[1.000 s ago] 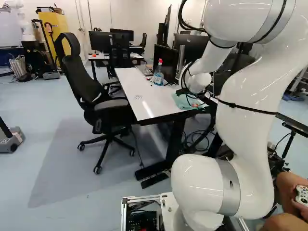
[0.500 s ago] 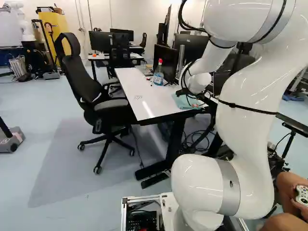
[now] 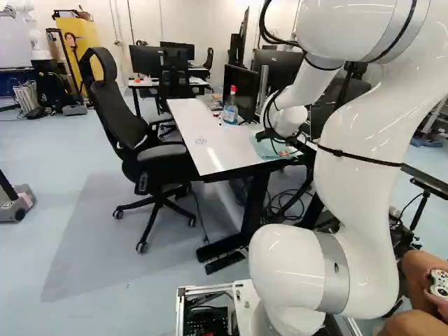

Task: Clean the table with the green towel

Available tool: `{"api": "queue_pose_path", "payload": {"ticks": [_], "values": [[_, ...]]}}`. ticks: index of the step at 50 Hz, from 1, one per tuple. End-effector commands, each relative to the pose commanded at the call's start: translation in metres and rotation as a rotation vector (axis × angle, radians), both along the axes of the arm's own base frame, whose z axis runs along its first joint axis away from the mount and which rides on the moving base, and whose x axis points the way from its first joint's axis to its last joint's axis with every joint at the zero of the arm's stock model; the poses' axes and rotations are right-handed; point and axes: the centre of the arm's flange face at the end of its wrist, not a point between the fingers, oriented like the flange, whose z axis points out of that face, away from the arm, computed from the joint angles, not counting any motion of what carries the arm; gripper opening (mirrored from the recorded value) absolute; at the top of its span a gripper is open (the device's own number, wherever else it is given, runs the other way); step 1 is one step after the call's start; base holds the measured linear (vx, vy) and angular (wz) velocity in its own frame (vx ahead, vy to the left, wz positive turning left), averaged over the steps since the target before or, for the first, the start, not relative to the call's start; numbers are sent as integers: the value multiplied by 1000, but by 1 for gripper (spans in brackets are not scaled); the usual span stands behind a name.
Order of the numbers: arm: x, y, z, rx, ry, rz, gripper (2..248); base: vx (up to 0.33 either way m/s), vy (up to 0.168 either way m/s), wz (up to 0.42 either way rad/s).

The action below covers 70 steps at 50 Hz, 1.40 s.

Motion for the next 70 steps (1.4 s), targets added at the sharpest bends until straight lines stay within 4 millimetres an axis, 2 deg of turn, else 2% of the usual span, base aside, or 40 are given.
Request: {"api": "queue_pose_path", "payload": {"ticks": [57,58,63,64,68,69,70], "values": [[0,1,-1,-7,13,16,247,0,0,0],[0,1,-1,-7,13,16,224,0,0,0],[0,1,-1,-7,13,16,224,0,0,0],[0,1,-1,-7,13,16,186,0,0,0],[0,1,-1,-7,13,16,186,0,0,0],[0,1,-1,-7,13,16,147,0,0,0],[0,1,-1,-7,13,16,147,0,0,0]]}}
